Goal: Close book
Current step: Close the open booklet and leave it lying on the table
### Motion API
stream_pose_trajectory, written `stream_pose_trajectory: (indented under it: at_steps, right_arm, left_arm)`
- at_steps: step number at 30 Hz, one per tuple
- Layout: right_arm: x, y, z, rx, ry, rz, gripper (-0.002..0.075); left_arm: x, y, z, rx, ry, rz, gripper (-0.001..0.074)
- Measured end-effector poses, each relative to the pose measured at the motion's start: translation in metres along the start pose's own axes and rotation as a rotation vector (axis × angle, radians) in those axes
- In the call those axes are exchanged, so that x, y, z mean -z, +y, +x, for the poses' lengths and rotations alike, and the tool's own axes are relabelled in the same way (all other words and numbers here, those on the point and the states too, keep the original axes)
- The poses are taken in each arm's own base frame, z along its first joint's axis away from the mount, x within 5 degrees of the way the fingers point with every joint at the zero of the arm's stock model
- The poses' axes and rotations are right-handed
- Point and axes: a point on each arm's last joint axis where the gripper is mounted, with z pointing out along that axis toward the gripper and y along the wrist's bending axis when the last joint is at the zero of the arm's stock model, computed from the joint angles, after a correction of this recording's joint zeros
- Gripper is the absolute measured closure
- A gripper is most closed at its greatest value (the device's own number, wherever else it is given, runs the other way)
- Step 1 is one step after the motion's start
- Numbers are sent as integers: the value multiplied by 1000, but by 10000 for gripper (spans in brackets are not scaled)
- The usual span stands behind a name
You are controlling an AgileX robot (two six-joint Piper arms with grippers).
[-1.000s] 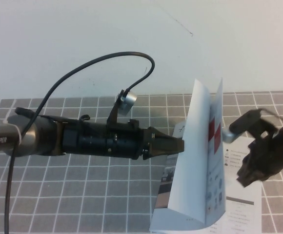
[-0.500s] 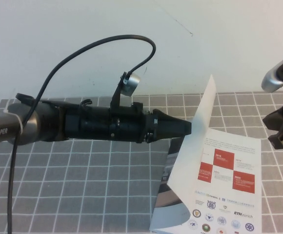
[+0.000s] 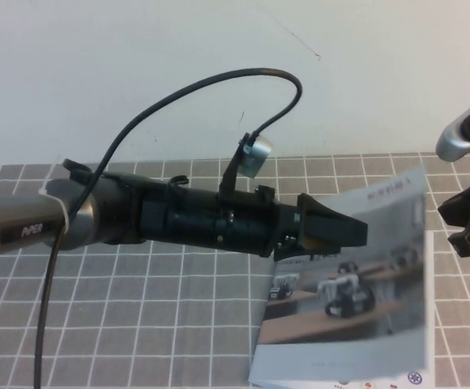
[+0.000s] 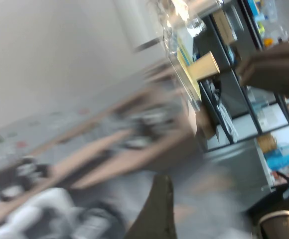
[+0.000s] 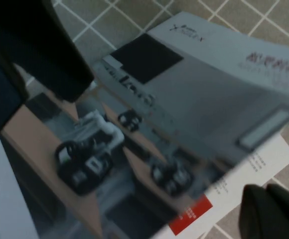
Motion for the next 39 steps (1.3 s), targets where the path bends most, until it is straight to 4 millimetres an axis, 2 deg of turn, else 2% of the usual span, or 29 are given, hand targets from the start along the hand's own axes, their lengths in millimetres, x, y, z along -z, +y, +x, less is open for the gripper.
stream_pose_trajectory:
  at_steps: [7,10,12,15,16,18,20,22,23,26,29,34,39]
  right_arm:
    - [0,0,-1,0,-7,5,729]
    - [0,0,0,-6,-4,-3,729]
    - [-2,0,0,-7,1,-11,729]
    - [-16,0,2,-15,28,-44,729]
    - [-24,0,2,-23,40,-59,729]
    - [-44,0,4,-40,58,-99,729]
    - [-65,1,7,-57,73,-142,729]
    - [-84,2,11,-67,88,-183,729]
    - [-98,2,14,-62,99,-211,729]
    - [-130,3,26,-77,135,-252,729]
    - [-152,4,38,-77,184,-275,729]
    - [-172,6,52,-75,239,-296,729]
    - [-167,5,47,-58,218,-291,729]
  left_arm:
    - [-3,-21,-1,-93,7,21,102]
    - [0,-30,-3,-120,0,27,151]
    - [2,-37,-4,-142,-6,32,253]
    - [6,-52,-7,-189,-16,40,519]
    - [8,-58,-8,-219,-17,42,581]
    - [14,-75,-9,-302,-10,-6,669]
    - [24,-93,-9,-415,4,-115,705]
    - [34,-104,-10,-491,8,-232,720]
    - [44,-119,-11,-547,-5,-314,725]
    - [64,-145,-10,-633,-41,-473,732]
    - [82,-168,-6,-712,-66,-587,734]
    - [111,-201,5,-800,-95,-763,734]
    - [148,-224,22,-801,-120,-1018,734]
